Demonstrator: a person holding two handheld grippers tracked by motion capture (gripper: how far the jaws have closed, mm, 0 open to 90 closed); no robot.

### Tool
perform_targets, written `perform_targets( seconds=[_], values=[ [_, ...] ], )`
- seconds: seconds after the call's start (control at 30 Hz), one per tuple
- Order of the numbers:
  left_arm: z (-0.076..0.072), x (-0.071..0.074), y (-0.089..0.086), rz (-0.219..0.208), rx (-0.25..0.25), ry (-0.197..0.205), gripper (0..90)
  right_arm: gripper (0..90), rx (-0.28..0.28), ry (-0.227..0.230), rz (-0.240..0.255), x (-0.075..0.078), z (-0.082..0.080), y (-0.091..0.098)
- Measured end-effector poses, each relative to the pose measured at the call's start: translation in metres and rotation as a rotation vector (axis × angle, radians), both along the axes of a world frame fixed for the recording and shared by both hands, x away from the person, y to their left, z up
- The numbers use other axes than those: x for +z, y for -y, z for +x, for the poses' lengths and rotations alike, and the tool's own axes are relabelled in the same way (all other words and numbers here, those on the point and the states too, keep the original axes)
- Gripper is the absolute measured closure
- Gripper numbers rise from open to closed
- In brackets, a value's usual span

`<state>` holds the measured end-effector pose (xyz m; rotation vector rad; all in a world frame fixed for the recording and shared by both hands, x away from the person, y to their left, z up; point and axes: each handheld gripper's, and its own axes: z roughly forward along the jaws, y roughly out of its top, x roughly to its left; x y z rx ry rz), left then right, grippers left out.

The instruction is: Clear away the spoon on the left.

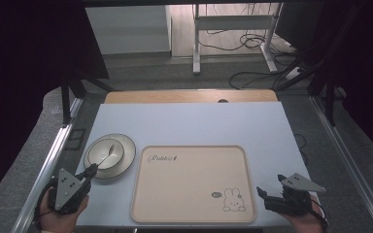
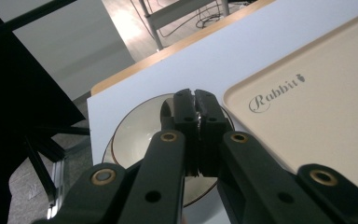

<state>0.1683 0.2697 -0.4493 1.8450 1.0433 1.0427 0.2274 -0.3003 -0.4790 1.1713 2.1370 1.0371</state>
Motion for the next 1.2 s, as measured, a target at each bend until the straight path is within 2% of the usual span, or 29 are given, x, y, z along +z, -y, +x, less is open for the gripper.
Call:
perform_targets(
  seconds=[0.37,0.63,0.9,1.2],
  values=[
    [-0.005,0.013,0.006,-0.027,-0.028,0.039,89.4,15.7,-0.005,0.009,0.001,0.001,0.0,0.001],
    [-0.01,0.023,0.015,-0.048,-0.071,0.064,89.4,15.8,-0.009,0.015,-0.004,0.001,0.0,0.002],
    [-0.01,0.025,0.025,-0.049,-0.106,0.064,89.5,15.8,-0.009,0.016,-0.006,0.001,0.0,0.001],
    [0.0,0.024,0.038,-0.05,-0.136,0.05,89.4,15.8,-0.004,0.011,-0.009,0.0,0.0,0.0]
  ],
)
